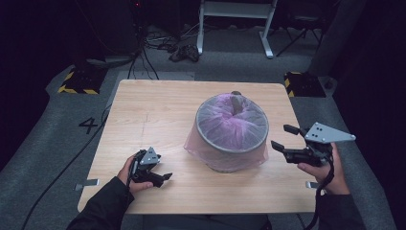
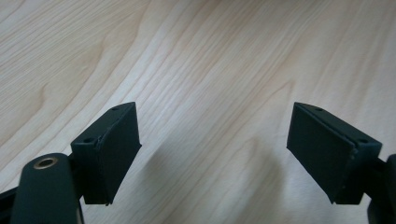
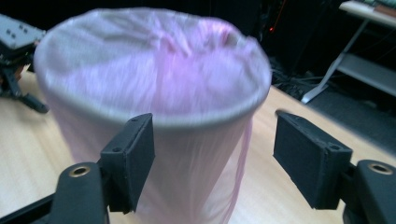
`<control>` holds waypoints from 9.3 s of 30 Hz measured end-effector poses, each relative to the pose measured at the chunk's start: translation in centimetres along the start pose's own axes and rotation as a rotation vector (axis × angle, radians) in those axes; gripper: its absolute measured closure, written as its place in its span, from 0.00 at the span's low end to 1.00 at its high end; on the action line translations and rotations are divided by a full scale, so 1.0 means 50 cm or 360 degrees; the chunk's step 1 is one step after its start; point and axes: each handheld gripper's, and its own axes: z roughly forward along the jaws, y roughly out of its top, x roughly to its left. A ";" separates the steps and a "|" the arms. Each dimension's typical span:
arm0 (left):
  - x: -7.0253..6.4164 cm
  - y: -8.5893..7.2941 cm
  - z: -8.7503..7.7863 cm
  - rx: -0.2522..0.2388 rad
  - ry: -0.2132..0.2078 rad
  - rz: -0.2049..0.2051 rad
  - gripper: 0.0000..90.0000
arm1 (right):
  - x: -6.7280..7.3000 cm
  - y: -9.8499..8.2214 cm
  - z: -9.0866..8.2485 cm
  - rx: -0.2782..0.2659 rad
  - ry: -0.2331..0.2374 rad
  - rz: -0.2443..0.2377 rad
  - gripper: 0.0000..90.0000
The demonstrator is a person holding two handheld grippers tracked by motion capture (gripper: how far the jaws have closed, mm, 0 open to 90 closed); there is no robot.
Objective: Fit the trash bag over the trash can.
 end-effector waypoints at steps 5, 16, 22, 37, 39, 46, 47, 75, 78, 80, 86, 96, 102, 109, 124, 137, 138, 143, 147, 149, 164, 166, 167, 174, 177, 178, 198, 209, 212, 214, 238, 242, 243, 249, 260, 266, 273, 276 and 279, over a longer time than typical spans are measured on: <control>0.002 -0.008 0.007 0.0030 0.0024 0.0019 0.19 | 0.002 0.046 0.021 0.0003 0.0001 -0.0052 0.32; 0.014 -0.015 0.010 0.0006 -0.0013 -0.0031 0.17 | 0.005 0.096 0.063 0.0022 0.0016 -0.0105 0.32; 0.015 -0.015 0.011 0.0005 -0.0017 -0.0035 0.16 | 0.003 0.106 0.072 0.0006 0.0024 -0.0091 0.32; 0.015 -0.014 0.012 0.0009 -0.0014 -0.0037 0.16 | -0.007 0.131 0.119 0.0032 0.0035 -0.0067 0.31; 0.015 -0.014 0.012 0.0009 -0.0013 -0.0037 0.16 | -0.006 0.135 0.132 0.0049 0.0041 -0.0067 0.31; 0.015 -0.014 0.012 0.0009 -0.0013 -0.0037 0.16 | -0.001 0.142 0.183 0.0151 0.0068 -0.0084 0.33; 0.015 -0.014 0.012 0.0009 -0.0013 -0.0038 0.16 | -0.002 0.143 0.190 0.0166 0.0072 -0.0091 0.33; 0.015 -0.014 0.012 0.0009 -0.0013 -0.0038 0.16 | 0.019 0.143 0.264 0.0616 0.0207 -0.0183 0.33; 0.015 -0.014 0.012 0.0009 -0.0014 -0.0038 0.16 | 0.019 0.141 0.267 0.0682 0.0219 -0.0180 0.32; 0.015 -0.014 0.012 0.0009 -0.0013 -0.0038 0.16 | 0.019 0.140 0.271 0.0723 0.0225 -0.0188 0.32; 0.015 -0.014 0.012 0.0009 -0.0013 -0.0039 0.16 | 0.021 0.134 0.283 0.0834 0.0241 -0.0202 0.31; 0.015 -0.014 0.012 0.0009 -0.0013 -0.0038 0.16 | 0.021 0.131 0.291 0.0897 0.0257 -0.0194 0.30; 0.015 -0.014 0.012 0.0009 -0.0013 -0.0038 0.16 | 0.026 0.132 0.292 0.0917 0.0264 -0.0230 0.30; 0.015 -0.014 0.012 0.0009 -0.0013 -0.0039 0.16 | 0.028 0.133 0.295 0.0954 0.0271 -0.0237 0.29; 0.015 -0.014 0.012 0.0009 -0.0013 -0.0038 0.16 | 0.028 0.134 0.291 0.0952 0.0244 -0.0235 0.28; 0.014 -0.013 0.013 0.0009 -0.0003 -0.0055 0.16 | 0.014 0.125 0.248 0.0617 0.0119 -0.0166 0.30; 0.014 -0.013 0.013 0.0009 -0.0003 -0.0056 0.16 | 0.013 0.124 0.245 0.0596 0.0112 -0.0163 0.30; 0.014 -0.012 0.014 0.0007 -0.0003 -0.0054 0.16 | 0.009 0.124 0.234 0.0511 0.0106 -0.0117 0.30; 0.014 -0.012 0.014 0.0007 0.0000 -0.0055 0.16 | 0.009 0.124 0.227 0.0439 0.0108 -0.0094 0.27; 0.014 -0.012 0.014 0.0007 0.0003 -0.0059 0.16 | 0.009 0.124 0.224 0.0420 0.0109 -0.0083 0.27; 0.014 -0.012 0.014 0.0008 0.0009 -0.0064 0.16 | 0.017 0.132 0.171 0.0291 0.0096 -0.0125 0.24; 0.014 -0.012 0.014 0.0009 0.0009 -0.0064 0.16 | 0.018 0.131 0.165 0.0290 0.0106 -0.0129 0.24; 0.014 -0.012 0.014 0.0008 0.0009 -0.0065 0.16 | 0.019 0.131 0.162 0.0291 0.0104 -0.0131 0.23; 0.014 -0.012 0.014 0.0009 0.0009 -0.0064 0.16 | 0.022 0.127 0.142 0.0306 0.0093 -0.0146 0.22; 0.014 -0.012 0.014 0.0008 0.0009 -0.0066 0.16 | 0.022 0.122 0.133 0.0315 0.0081 -0.0148 0.22; 0.014 -0.012 0.014 0.0008 0.0009 -0.0066 0.16 | 0.023 0.122 0.129 0.0314 0.0071 -0.0153 0.22; 0.014 -0.011 0.015 0.0009 0.0014 -0.0067 0.16 | 0.032 0.098 0.076 0.0333 0.0023 -0.0180 0.23; 0.014 -0.010 0.015 0.0011 0.0016 -0.0072 0.16 | 0.037 0.070 0.052 0.0344 0.0026 -0.0193 0.23; 0.014 -0.010 0.015 0.0011 0.0016 -0.0073 0.16 | 0.038 0.059 0.046 0.0349 0.0027 -0.0196 0.23; 0.014 -0.010 0.015 0.0011 0.0016 -0.0073 0.16 | 0.037 0.052 0.043 0.0356 0.0028 -0.0193 0.23; 0.014 -0.010 0.016 0.0011 0.0018 -0.0076 0.16 | 0.037 -0.060 0.068 0.0578 -0.0003 -0.0167 0.23; 0.014 -0.010 0.016 0.0011 0.0018 -0.0075 0.16 | 0.037 -0.079 0.073 0.0591 0.0013 -0.0161 0.22; 0.014 -0.010 0.016 0.0011 0.0018 -0.0075 0.16 | 0.037 -0.085 0.075 0.0589 0.0027 -0.0157 0.22; 0.014 -0.011 0.015 0.0011 0.0026 -0.0078 0.16 | 0.030 -0.131 0.093 0.0636 0.0034 -0.0128 0.22; 0.016 -0.008 0.019 0.0010 0.0016 -0.0081 0.15 | 0.024 -0.233 0.115 0.0734 -0.0006 -0.0008 0.22; 0.017 -0.007 0.019 0.0011 0.0015 -0.0083 0.15 | 0.015 -0.271 0.115 0.0705 -0.0021 0.0111 0.20; 0.017 -0.006 0.021 0.0009 0.0019 -0.0081 0.15 | 0.003 -0.316 0.104 0.0595 -0.0019 0.0274 0.21; 0.017 -0.006 0.021 0.0010 0.0022 -0.0081 0.15 | -0.001 -0.330 0.106 0.0605 -0.0046 0.0324 0.20; 0.016 -0.006 0.021 0.0011 0.0028 -0.0081 0.15 | -0.006 -0.339 0.107 0.0541 -0.0080 0.0367 0.20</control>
